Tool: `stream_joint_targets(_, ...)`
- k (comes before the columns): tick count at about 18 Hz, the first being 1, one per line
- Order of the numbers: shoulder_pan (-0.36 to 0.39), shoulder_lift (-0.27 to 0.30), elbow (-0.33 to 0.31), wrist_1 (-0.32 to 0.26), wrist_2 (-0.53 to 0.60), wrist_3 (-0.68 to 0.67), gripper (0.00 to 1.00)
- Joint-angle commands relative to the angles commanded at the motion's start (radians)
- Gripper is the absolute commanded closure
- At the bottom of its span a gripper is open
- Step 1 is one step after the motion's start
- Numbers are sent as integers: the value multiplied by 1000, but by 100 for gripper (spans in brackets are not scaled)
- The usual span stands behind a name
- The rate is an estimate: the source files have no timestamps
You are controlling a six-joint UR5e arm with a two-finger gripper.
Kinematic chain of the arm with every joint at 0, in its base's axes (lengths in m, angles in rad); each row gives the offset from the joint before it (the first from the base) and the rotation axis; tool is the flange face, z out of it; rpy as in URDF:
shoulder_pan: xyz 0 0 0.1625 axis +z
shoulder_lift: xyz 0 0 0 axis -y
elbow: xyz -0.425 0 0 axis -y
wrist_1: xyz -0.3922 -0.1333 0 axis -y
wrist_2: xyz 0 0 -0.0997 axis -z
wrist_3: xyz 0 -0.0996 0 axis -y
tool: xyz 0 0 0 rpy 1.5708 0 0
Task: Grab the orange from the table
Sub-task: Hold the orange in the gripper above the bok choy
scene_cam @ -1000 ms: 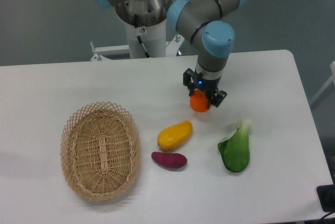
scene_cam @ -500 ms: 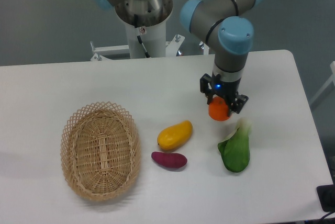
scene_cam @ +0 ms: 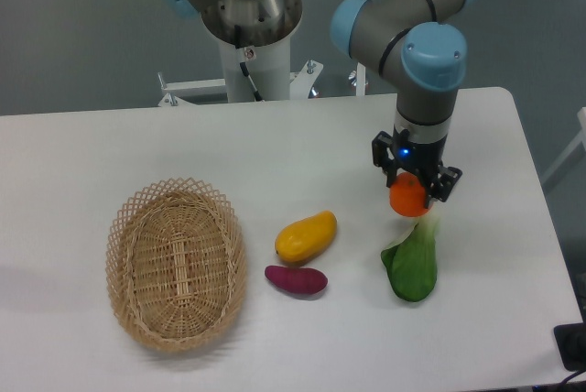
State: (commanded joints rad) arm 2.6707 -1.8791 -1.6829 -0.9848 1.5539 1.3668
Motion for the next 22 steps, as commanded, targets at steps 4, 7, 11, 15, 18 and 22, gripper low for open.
stream_joint_targets(4,2,0,8,-5,0,2,41)
stream_joint_targets(7,8,-2,22,-23,0,31,40)
stream_joint_targets(11,8,-2,25,-23,2,46,40)
stream_joint_targets(15,8,-8,25,-23,29,46,40)
stream_joint_targets(18,8,-14,25,-23,29,46,40)
stream_joint_targets(22,8,-14,25,-23,29,46,40)
